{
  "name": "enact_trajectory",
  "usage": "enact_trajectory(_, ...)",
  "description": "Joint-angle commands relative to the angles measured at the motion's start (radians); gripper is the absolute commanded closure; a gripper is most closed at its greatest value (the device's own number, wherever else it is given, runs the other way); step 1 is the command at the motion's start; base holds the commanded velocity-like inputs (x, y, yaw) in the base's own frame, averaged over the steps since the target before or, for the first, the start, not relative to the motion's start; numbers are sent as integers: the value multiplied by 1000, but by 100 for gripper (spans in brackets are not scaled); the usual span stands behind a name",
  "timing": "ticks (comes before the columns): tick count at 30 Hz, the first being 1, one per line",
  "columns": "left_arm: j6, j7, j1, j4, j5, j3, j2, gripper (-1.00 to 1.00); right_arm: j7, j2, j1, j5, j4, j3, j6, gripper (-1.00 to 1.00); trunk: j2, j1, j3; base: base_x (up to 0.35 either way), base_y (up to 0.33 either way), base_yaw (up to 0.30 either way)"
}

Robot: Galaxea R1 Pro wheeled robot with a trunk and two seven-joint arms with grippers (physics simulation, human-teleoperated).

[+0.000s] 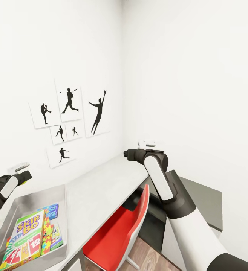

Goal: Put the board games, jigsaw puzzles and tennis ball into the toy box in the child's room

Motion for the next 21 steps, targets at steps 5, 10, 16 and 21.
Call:
enact_trajectory(5, 6, 4, 0, -3, 8, 1, 0, 100, -10, 0, -1, -10, 0, 1, 3, -100, -1, 1, -1, 16, 68, 0)
enact_trajectory(10, 7, 3, 0, -2, 8, 1, 0, 100, -10, 0, -1, -10, 0, 1, 3, -100, -1, 1, -1, 2, 10, 0)
enact_trajectory(16, 17, 2, 0, -2, 11, 4, -1, 100, -11, 0, -1, -10, 0, 2, 5, -100, -1, 1, -1, 0, 1, 0)
enact_trajectory(21, 78, 6, 0, -2, 11, 6, -1, 100, -12, 0, -1, -10, 0, 7, 11, -100, -1, 1, -1, 0, 0, 0)
